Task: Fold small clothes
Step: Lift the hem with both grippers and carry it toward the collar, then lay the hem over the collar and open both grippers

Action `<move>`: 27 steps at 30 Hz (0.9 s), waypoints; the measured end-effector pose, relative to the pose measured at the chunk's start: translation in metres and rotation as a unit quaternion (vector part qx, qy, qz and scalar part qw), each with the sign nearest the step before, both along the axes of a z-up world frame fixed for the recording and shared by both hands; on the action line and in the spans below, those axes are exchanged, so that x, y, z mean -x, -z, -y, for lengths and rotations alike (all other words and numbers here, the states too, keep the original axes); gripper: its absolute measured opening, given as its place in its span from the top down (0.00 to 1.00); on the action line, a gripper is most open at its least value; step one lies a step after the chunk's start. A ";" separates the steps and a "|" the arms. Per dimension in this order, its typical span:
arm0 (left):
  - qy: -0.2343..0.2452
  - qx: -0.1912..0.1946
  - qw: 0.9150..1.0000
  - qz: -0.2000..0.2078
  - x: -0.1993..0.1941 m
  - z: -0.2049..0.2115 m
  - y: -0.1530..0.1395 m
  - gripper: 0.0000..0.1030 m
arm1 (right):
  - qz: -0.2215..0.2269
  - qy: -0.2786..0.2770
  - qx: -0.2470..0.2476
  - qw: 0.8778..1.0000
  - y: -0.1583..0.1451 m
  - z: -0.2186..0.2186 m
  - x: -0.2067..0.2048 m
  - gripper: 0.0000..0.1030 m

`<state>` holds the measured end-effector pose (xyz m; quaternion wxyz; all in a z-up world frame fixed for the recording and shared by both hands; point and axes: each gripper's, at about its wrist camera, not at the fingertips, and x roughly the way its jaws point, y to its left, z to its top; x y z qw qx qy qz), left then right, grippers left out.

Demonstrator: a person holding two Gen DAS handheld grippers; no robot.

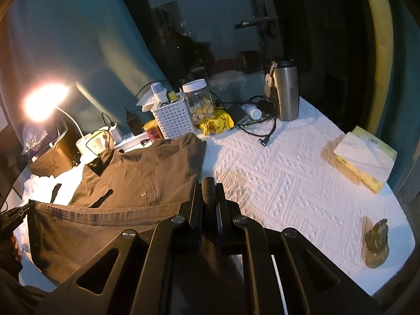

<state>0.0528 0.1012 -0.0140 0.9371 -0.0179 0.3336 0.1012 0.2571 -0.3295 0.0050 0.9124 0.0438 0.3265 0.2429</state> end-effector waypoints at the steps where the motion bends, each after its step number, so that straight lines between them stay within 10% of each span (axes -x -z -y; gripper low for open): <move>1: 0.001 -0.002 1.000 0.002 -0.003 -0.001 -0.002 0.94 | 0.001 0.000 -0.001 1.000 -0.001 -0.001 -0.002 0.91; 27: 0.008 -0.057 0.997 0.056 -0.088 -0.027 -0.037 0.94 | 0.057 -0.008 0.015 0.998 -0.021 -0.051 -0.074 0.91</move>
